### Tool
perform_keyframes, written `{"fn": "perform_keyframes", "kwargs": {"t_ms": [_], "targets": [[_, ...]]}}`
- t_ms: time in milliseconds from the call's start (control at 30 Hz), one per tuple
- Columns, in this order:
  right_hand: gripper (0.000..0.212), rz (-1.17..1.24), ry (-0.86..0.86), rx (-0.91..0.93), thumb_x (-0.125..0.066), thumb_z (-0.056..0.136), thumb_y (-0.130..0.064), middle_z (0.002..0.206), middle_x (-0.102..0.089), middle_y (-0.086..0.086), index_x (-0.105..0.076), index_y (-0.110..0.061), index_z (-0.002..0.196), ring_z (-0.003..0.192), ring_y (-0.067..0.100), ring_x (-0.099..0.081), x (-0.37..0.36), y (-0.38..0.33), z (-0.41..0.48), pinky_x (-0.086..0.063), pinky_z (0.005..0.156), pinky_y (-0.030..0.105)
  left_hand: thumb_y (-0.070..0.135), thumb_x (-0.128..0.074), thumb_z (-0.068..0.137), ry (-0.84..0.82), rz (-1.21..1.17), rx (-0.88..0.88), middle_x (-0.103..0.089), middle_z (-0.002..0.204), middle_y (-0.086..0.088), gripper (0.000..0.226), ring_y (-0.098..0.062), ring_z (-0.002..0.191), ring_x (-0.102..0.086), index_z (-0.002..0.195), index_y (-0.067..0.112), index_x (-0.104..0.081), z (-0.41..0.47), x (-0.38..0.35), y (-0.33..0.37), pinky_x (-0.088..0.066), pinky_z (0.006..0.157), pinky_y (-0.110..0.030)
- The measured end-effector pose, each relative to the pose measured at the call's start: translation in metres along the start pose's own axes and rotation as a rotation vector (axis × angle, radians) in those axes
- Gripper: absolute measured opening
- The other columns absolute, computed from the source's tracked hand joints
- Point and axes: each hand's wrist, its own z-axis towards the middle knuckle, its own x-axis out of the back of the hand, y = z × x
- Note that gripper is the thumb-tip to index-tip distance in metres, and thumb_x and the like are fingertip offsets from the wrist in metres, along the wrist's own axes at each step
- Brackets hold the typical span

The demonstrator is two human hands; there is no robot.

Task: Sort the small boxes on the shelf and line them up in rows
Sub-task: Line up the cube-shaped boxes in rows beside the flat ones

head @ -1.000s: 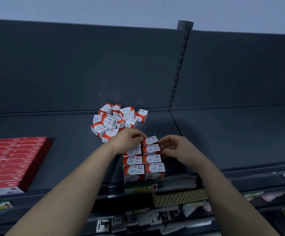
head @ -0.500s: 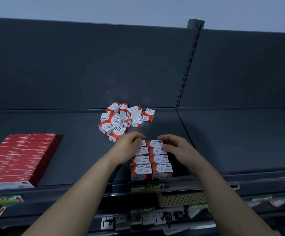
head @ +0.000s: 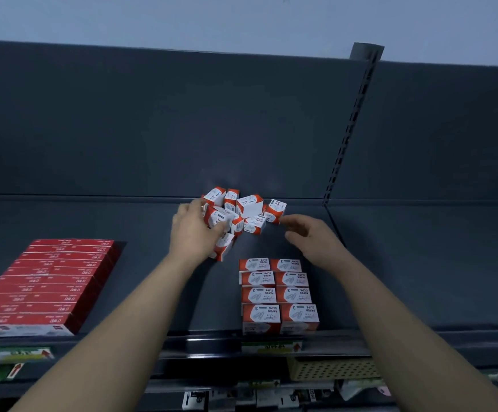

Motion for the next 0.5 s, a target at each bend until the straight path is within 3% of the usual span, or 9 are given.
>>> {"fn": "perform_keyframes", "kwargs": {"t_ms": [133,233,333,400,500], "targets": [[0.038,-0.133,-0.023,0.072,-0.052,0.096,-0.016,0.113,-0.054,-0.019,-0.050,-0.029,0.132,0.104,0.007,-0.050,-0.011,-0.018,0.034,-0.040,0.079,0.018,0.054,-0.070,0.075,-0.097,0.183,0.052,-0.045,0.134,-0.009,0.070,-0.029,0.124,-0.038,0.131,0.018,-0.048,0.013,-0.005,-0.003,-0.035,0.101,-0.038],[0.051,-0.212,-0.045,0.082,-0.051,0.095,-0.012,0.144,-0.041,-0.007,-0.038,-0.025,0.143,0.128,0.011,-0.041,-0.021,-0.027,0.059,-0.035,0.096,0.021,0.054,-0.073,0.071,-0.075,0.172,0.034,-0.051,0.129,-0.005,0.066,-0.027,0.120,-0.043,0.125,0.021,-0.052,0.016,-0.009,-0.005,-0.035,0.099,-0.039],[0.057,-0.236,-0.083,0.050,-0.051,0.093,-0.008,0.149,-0.037,-0.003,-0.035,-0.025,0.145,0.133,0.014,-0.039,-0.029,-0.028,0.079,-0.036,0.104,0.028,0.046,-0.081,0.064,-0.055,-0.159,0.026,-0.062,0.110,0.008,0.061,-0.016,0.107,-0.057,0.114,0.025,-0.054,0.014,-0.002,-0.003,-0.048,0.093,-0.038],[0.054,-0.250,-0.069,0.049,-0.051,0.091,-0.006,0.144,-0.043,-0.002,-0.042,-0.024,0.141,0.128,0.015,-0.044,-0.033,-0.027,0.089,-0.039,0.104,0.030,0.026,-0.086,0.065,-0.083,-0.396,0.052,-0.066,0.099,0.012,0.057,-0.009,0.092,-0.065,0.110,0.026,-0.051,0.009,0.005,0.002,-0.055,0.083,-0.032],[0.039,-0.205,0.013,0.060,-0.057,0.086,-0.003,0.122,-0.057,-0.001,-0.060,-0.019,0.121,0.106,0.012,-0.055,-0.035,-0.025,0.095,-0.044,0.087,0.025,0.010,-0.086,0.065,-0.121,-0.583,0.046,-0.066,0.096,0.008,0.062,-0.005,0.074,-0.069,0.111,0.026,-0.048,0.004,0.014,0.011,-0.055,0.064,-0.021]]}}
